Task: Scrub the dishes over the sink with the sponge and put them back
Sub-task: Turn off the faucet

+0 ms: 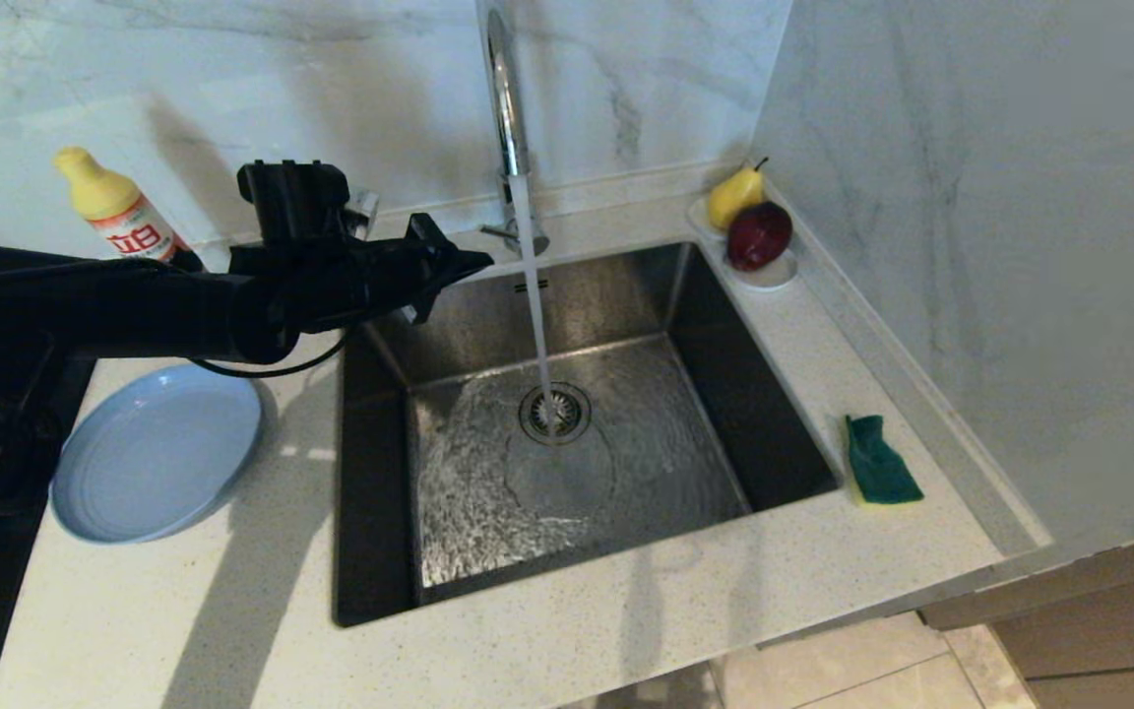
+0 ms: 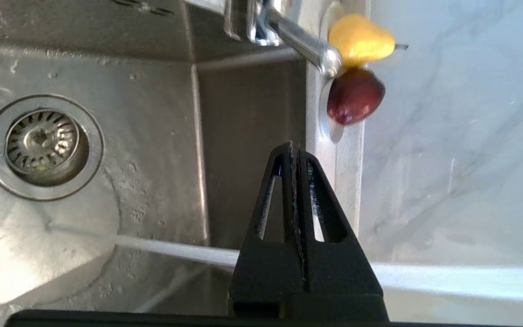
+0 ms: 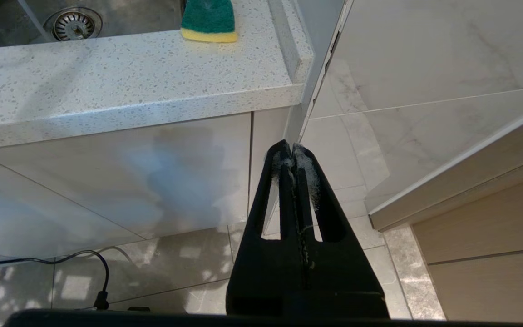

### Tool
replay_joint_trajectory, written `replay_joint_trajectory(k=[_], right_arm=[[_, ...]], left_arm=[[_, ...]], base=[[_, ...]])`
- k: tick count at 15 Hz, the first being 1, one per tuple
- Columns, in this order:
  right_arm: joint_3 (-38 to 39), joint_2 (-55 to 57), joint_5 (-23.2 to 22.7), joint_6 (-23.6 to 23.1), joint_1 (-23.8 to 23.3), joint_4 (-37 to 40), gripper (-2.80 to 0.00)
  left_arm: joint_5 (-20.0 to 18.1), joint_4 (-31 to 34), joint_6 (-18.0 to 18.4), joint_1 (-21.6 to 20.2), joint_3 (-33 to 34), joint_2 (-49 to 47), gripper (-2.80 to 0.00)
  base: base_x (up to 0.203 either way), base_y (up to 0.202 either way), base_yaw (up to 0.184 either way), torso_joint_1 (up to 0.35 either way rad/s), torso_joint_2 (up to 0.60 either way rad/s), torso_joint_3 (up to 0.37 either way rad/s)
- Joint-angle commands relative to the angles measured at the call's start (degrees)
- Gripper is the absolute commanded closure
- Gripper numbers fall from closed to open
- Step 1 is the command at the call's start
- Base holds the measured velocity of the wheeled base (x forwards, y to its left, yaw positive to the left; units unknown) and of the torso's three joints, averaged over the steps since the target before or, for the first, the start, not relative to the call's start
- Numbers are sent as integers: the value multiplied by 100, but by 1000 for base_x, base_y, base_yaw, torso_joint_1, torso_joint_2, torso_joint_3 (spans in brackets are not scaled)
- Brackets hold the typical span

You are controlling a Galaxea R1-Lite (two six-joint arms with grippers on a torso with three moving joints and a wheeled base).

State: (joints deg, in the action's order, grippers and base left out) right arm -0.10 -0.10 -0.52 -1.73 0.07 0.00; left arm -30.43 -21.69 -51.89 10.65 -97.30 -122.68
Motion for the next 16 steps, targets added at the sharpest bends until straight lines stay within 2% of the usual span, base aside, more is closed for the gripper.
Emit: replay_joint_trajectory(k=[1, 5, 13, 16], right_arm=[[1, 1, -9, -3, 1, 0, 0], [1, 1, 0, -3, 1, 0, 0], [1, 1, 0, -3, 1, 0, 0], [1, 1, 0, -3, 1, 0, 0]], left_arm=[[15, -311, -114, 22, -40, -120, 0], [164, -749, -282, 24, -74, -239, 0], [222, -775, -331, 60, -557, -517, 0], [460, -762, -331, 60, -862, -720, 0]], base=[[0, 0, 0, 0, 0, 0], [0, 0, 0, 0, 0, 0], [0, 0, 0, 0, 0, 0], [0, 0, 0, 0, 0, 0]])
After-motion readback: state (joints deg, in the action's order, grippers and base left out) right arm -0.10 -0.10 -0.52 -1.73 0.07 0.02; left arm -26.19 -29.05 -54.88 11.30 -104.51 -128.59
